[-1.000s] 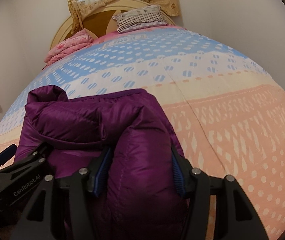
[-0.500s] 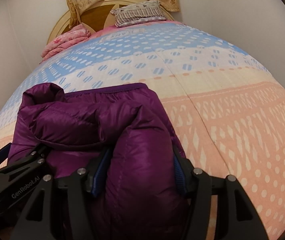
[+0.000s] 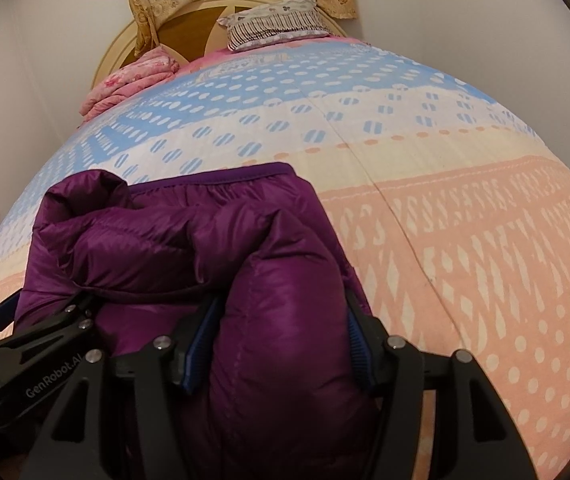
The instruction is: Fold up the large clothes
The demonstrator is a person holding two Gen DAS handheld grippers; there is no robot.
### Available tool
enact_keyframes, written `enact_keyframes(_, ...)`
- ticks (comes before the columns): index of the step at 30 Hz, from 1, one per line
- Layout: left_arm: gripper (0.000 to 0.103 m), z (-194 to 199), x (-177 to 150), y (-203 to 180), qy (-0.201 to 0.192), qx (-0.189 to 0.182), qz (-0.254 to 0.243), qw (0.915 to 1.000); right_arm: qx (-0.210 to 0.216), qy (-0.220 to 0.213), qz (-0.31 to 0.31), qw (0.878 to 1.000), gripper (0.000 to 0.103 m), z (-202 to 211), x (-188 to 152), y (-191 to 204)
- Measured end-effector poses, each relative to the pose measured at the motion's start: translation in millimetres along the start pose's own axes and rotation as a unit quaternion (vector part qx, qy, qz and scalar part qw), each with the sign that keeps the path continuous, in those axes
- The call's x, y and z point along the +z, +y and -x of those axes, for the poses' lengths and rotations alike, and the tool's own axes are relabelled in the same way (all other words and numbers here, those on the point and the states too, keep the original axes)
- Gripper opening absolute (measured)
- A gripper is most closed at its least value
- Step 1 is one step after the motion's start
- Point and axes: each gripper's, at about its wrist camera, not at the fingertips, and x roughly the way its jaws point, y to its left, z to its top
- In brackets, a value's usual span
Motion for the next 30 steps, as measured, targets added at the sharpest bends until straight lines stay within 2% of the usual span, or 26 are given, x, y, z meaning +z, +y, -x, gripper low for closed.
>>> enact_keyframes(17, 0.102, -1.7, -0.6, -1.9, 0.003, 0.0, -0.004, 1.0, -0.004, 0.0, 0.002, 1.0, 0.061, 2.0, 2.4, -3.0)
enact_keyframes(19, 0.102, 1.8, 0.6, -0.4, 0.003, -0.002, -0.007, 1.0, -0.007, -0.01, -0.002, 1.0, 0.06, 14.2, 4.3, -3.4)
enact_keyframes(21, 0.102, 10.8, 5.5, 7.1, 0.012, -0.018, -0.008, 0.9997, -0.006, -0.041, -0.004, 0.999, 0.06, 35.9, 9.0, -2.1)
enact_keyframes(24, 0.102, 30.3, 16.0, 27.4, -0.019, -0.022, 0.02, 0.9994, 0.014, -0.069, -0.017, 0.997, 0.061, 56.1, 24.5, 0.2)
enact_keyframes(26, 0.102, 36.3, 26.7, 43.0, -0.033, -0.024, 0.046, 0.9981, 0.014, -0.076, -0.012, 0.997, 0.061, 55.2, 35.3, 5.8)
enact_keyframes(27, 0.102, 33.7, 30.5, 47.9, -0.034, -0.025, 0.058, 0.9974, 0.008, -0.074, -0.003, 0.997, 0.055, 48.5, 39.8, 10.2)
enact_keyframes(28, 0.102, 27.7, 31.7, 48.1, -0.028, -0.026, 0.059, 0.9975, 0.005, -0.066, 0.0, 0.998, 0.041, 39.9, 42.3, 11.0)
enact_keyframes(30, 0.102, 11.0, 30.4, 42.2, -0.01, -0.018, 0.044, 0.9988, -0.003, -0.039, -0.008, 0.999, 0.032, 13.9, 42.5, 6.3)
